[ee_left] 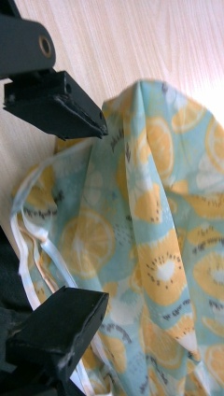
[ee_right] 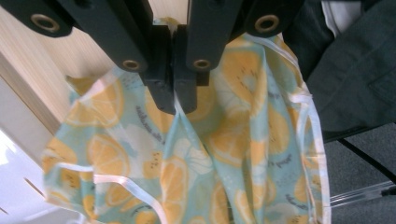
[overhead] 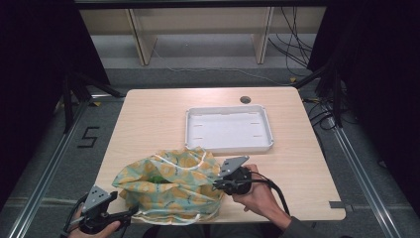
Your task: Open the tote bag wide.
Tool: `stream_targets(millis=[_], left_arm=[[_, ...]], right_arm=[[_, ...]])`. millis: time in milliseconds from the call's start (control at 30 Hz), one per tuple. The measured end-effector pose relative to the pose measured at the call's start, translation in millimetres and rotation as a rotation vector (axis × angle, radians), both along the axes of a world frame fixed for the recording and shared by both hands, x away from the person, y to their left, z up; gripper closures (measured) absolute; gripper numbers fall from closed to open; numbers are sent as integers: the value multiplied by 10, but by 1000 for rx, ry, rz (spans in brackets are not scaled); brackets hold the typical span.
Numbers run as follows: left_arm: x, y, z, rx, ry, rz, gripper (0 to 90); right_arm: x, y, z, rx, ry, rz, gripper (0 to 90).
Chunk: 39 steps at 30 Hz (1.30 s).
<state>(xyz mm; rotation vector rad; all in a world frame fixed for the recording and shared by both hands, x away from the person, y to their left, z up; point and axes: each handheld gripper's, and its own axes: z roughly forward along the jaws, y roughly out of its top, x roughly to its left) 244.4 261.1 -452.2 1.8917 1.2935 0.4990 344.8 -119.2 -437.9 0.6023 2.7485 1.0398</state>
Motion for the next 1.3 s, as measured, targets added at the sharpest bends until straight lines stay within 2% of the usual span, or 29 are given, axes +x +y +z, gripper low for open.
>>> stream_targets(millis=[133, 167, 200, 233, 267, 300, 367, 400, 433, 500, 633, 667, 700, 733, 767, 800, 867, 933, 967, 1000, 1033, 1067, 1100, 1133, 1167, 1200, 1233, 1267, 1300], left_arm=[[-6, -13, 5, 5, 4, -4, 160], [-8, 7, 20, 42, 13, -34, 160], [-8, 7, 20, 42, 13, -34, 159], [1, -13, -6, 9, 10, -37, 159], [-3, -19, -2, 24, 13, -42, 159], [-4, -46, -12, 0, 11, -21, 160], [0, -43, -14, 2, -1, -34, 159], [-2, -45, -9, 7, 3, -36, 159], [-3, -52, -10, 3, 8, -33, 160], [1, -53, -10, 5, 2, -41, 160], [2, -67, -18, -1, 2, -36, 160], [7, -66, -17, 2, -4, -46, 159], [8, -69, -17, -1, -4, -46, 159], [6, -53, -9, 23, 18, -65, 159], [6, -53, -9, 23, 18, -65, 159], [10, -93, -30, -13, 8, -51, 159], [13, -92, -26, 36, 33, -96, 159], [15, -109, -25, 37, 33, -102, 160], [20, -136, -33, 18, 22, -97, 160], [24, -134, -18, 40, 20, -121, 160], [24, -134, -18, 40, 20, -121, 160], [22, -178, -31, 3, 19, -94, 161], [22, -178, -31, 3, 19, -94, 162], [28, -162, -21, 28, 29, -128, 162], [38, -206, -18, 8, 28, -142, 171], [38, -206, -18, 8, 28, -142, 173], [46, -242, -21, 1, 19, -144, 173], [55, -259, -4, 9, 16, -179, 192], [68, -367, 0, -27, 7, -197, 208]], right_arm=[[29, -165, 16, 1, -8, -5, 898], [36, -288, 33, 3, -7, -26, 899], [36, -288, 33, 3, -7, -26, 899], [41, -417, 45, 4, 2, -50, 898], [37, -469, 52, 7, 8, -74, 899], [39, -553, 61, 9, 19, -101, 899], [45, -625, 71, 12, 19, -111, 899], [54, -693, 70, 21, 0, -123, 899], [57, -817, 85, 28, 1, -147, 898], [59, -931, 90, 29, 8, -163, 899], [48, -1093, 106, 30, 18, -195, 899], [40, -1203, 94, 39, 18, -221, 899], [40, -1203, 94, 39, 18, -221, 899], [38, -1294, 90, 38, 15, -234, 899], [38, -1294, 90, 38, 15, -234, 899], [37, -1337, 87, 47, 16, -247, 899], [32, -1469, 94, 40, 7, -278, 899], [23, -1498, 106, 35, 26, -290, 899], [7, -1516, 93, 57, 27, -314, 899], [16, -1580, 98, 50, 12, -313, 899], [16, -1580, 98, 50, 12, -313, 899], [0, -1624, 112, 43, 14, -315, 899], [0, -1624, 112, 43, 14, -315, 899], [-1, -1648, 120, 14, 16, -314, 899], [-8, -1693, 101, 0, 16, -323, 899], [-8, -1693, 101, 0, 16, -323, 899], [-29, -1686, 69, 22, 26, -351, 899], [-5, -1722, 53, 13, -1, -331, 899], [-1, -1748, 47, 13, -1, -325, 897]])
